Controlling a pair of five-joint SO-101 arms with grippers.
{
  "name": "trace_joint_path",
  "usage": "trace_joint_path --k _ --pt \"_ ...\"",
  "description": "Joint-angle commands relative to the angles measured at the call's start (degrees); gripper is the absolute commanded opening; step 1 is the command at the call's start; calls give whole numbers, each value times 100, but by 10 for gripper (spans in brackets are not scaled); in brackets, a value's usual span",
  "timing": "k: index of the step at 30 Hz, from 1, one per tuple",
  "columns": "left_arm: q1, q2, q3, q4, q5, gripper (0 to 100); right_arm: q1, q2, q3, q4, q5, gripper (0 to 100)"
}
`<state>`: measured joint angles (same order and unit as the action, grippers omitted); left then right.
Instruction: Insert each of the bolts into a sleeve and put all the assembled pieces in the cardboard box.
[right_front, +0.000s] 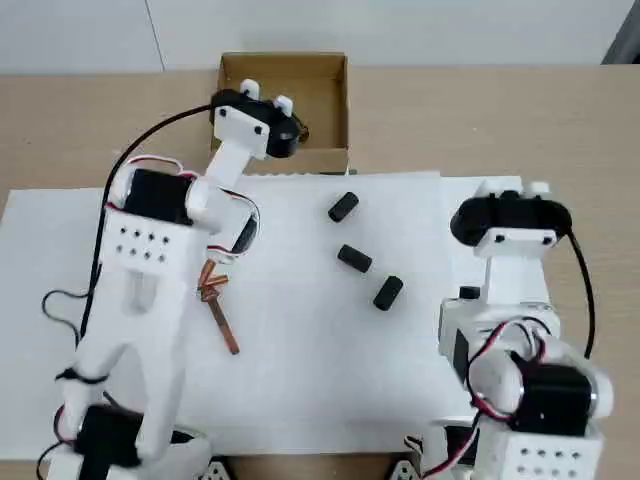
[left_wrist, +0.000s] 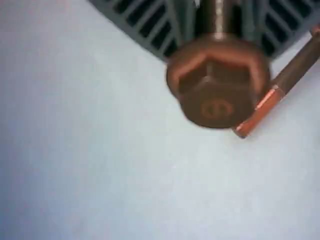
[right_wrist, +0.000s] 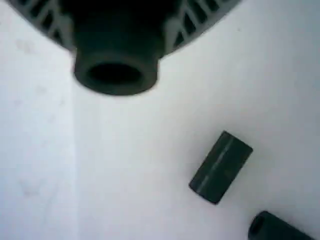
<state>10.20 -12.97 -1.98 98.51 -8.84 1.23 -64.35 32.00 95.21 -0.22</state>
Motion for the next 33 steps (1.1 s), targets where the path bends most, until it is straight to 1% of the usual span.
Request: trace_joint_path --k 1,2,4,8,11,16,19,25,33 --pt "97 -651 268 53 255 5 13 -444 413 -523 -343 4" --pt "97 -782 514 -9 378 5 13 -611 651 -716 -492 4" --pt "97 -1081 1024 -387 651 5 4 -980 1116 -1156 -712 4" --pt "88 -1978 2158 -1354 949 5 4 -1763 1987 -2009 -730 3" --pt "97 -2690 3231 -2110 1327 5 -101 -2202 2576 -2316 -730 3" --pt "88 -3754 4576 -3068 1925 5 -866 -2800 3341 -2440 -765 3" --pt "88 -4211 5112 -3525 2347 5 -1288 -3116 3613 -2651 -765 3" --pt "387 -5046 6018 -3938 2752 5 -1921 -3767 4431 -3266 -756 3" --pt "396 -6418 7363 -5090 3279 5 -2985 -3952 5169 -4207 -730 3"
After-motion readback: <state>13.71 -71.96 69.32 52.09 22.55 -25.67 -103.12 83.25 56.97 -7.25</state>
